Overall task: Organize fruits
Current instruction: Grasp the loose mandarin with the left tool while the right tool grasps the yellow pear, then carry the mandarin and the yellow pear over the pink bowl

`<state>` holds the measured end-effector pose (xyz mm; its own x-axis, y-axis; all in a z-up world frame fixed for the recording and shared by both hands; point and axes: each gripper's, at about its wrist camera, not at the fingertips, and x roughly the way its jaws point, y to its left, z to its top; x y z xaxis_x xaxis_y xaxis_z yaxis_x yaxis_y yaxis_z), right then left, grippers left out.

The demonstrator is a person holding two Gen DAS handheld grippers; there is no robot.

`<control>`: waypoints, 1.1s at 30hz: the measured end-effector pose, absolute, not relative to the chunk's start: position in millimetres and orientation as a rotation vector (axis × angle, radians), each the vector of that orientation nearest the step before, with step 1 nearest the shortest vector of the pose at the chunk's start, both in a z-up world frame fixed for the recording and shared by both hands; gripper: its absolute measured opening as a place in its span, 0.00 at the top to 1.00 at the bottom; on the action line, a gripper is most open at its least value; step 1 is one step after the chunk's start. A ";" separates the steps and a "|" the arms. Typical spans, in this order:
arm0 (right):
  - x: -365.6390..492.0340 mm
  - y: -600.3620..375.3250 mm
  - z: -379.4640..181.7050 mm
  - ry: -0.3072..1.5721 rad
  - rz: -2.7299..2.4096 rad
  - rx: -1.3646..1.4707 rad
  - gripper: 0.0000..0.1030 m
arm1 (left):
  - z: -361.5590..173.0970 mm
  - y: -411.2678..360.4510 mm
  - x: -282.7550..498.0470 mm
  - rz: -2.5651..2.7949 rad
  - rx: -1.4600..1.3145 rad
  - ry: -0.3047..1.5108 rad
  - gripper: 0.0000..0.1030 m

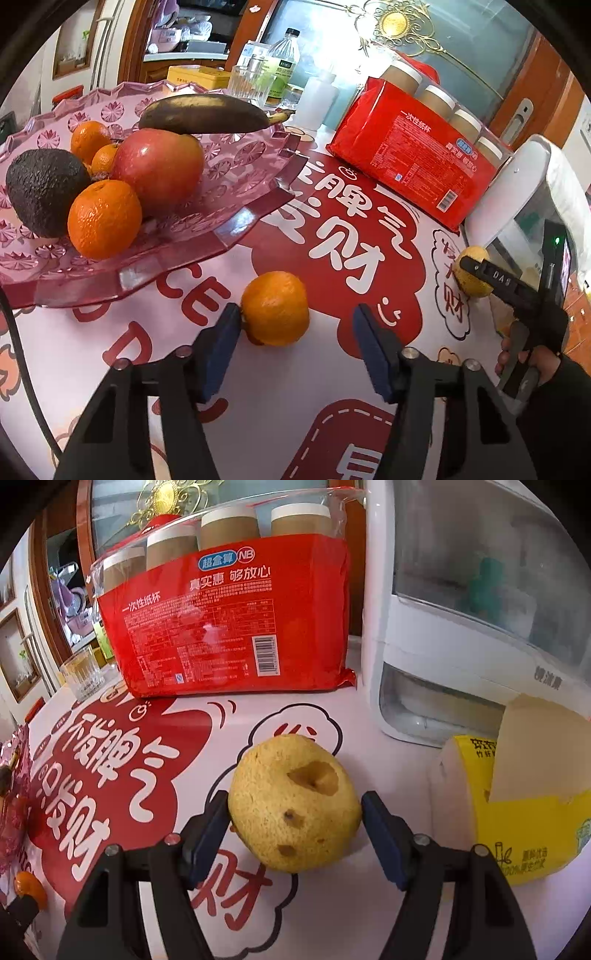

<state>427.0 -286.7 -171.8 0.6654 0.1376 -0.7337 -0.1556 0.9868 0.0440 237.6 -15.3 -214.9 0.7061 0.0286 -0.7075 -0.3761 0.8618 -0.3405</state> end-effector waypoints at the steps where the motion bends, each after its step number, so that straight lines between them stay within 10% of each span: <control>1: 427.7 -286.8 -172.2 0.825 0.169 -0.014 0.30 | -215.4 -15.8 238.3 0.237 -0.484 0.759 0.46; 33: 407.4 -284.2 -175.7 0.923 0.165 0.100 0.33 | -205.4 -5.6 222.7 0.224 -0.524 0.774 0.66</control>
<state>407.4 -284.2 -175.7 0.5923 0.1847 -0.7843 -0.0989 0.9827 0.1567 222.7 -5.6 -205.4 0.6995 0.0034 -0.7146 -0.3787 0.8498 -0.3666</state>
